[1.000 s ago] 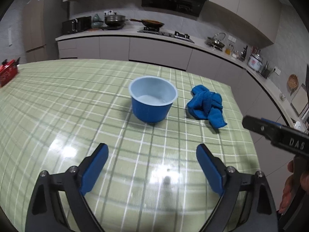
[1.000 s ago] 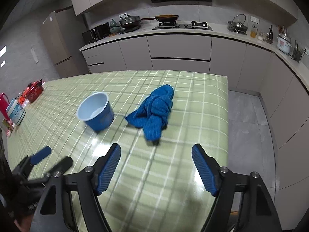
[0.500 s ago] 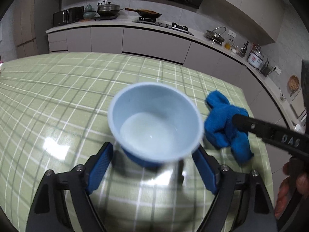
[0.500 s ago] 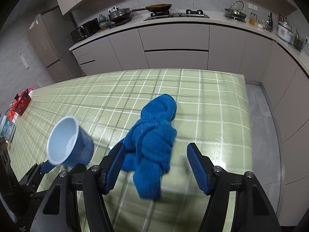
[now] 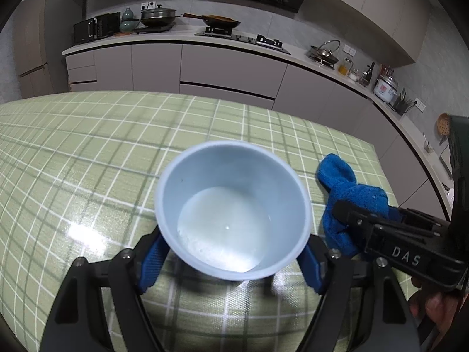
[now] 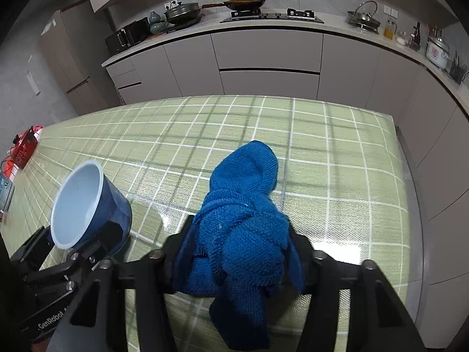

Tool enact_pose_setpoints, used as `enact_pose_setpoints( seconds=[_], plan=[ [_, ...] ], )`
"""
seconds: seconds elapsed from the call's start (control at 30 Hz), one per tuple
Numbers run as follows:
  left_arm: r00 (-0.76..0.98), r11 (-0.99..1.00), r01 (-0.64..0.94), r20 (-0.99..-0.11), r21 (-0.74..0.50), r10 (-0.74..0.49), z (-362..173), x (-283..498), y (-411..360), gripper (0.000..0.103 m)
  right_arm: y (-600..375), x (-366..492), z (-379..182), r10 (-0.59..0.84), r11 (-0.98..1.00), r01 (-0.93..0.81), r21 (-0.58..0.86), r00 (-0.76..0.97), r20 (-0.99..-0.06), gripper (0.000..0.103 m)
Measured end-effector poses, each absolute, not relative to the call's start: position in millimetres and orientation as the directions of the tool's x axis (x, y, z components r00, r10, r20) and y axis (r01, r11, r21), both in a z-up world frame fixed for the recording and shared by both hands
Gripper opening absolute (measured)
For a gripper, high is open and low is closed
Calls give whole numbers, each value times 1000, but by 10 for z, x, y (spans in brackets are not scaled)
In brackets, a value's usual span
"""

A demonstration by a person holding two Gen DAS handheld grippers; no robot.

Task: Collect trash
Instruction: 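Grasp the blue plastic bowl with the left gripper while the right gripper grasps the blue towel, then carry the blue bowl and blue towel over the black bin and release both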

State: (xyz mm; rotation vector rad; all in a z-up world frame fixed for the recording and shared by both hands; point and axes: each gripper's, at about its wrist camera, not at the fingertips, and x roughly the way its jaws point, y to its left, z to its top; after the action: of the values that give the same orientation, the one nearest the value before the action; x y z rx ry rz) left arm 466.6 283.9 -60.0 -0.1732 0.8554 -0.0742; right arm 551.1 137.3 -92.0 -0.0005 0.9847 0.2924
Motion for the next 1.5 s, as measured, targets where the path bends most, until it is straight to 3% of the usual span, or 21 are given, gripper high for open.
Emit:
enact_pose_setpoints(
  seconds=[0.1, 0.9, 1.5],
  plan=[
    [665, 984, 5, -734, -179, -137, -571, 4644, 2812, 77, 1359, 5458, -904, 255, 958, -248, 141, 521, -815, 45],
    [732, 991, 54, -671, -120, -121, -73, 3941, 2332, 77, 574, 4566, -303, 299, 950, -257, 176, 585, -754, 39],
    [745, 978, 169, -634, -120, -206, 139, 3071, 1234, 77, -838, 3413, 208, 260, 966, -191, 176, 672, -694, 39]
  ],
)
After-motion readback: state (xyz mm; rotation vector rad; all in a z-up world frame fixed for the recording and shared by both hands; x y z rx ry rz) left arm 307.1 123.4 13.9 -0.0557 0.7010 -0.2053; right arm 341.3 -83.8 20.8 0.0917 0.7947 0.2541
